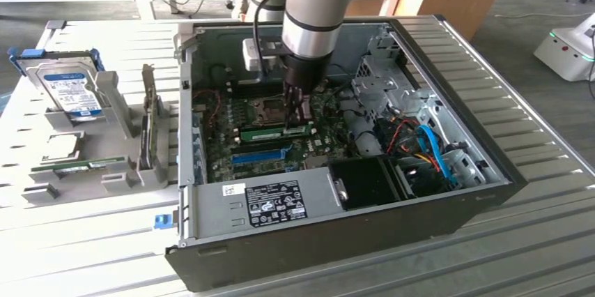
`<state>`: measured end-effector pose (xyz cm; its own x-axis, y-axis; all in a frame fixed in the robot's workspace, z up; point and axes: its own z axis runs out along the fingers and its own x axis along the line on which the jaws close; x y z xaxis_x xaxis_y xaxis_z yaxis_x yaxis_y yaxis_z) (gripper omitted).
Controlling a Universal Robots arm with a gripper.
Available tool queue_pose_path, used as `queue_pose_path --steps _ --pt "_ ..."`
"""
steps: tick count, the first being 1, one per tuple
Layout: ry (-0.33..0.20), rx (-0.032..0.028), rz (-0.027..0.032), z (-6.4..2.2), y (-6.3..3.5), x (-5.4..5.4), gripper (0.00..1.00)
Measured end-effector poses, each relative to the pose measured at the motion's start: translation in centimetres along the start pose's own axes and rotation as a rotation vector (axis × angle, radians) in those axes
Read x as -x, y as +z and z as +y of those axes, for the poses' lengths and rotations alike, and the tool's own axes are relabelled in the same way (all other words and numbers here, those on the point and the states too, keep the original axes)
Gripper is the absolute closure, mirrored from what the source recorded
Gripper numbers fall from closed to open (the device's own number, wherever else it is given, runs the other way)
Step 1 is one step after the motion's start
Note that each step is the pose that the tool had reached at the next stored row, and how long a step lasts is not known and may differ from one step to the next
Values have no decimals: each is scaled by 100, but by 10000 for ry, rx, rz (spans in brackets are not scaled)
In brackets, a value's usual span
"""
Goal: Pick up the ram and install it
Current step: 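Insert the ram into the slot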
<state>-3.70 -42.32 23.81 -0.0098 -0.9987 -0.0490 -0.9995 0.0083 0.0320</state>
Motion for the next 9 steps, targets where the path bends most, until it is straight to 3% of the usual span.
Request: queue_pose_path --steps 9 --pt "0 0 0 4 -183 9 81"
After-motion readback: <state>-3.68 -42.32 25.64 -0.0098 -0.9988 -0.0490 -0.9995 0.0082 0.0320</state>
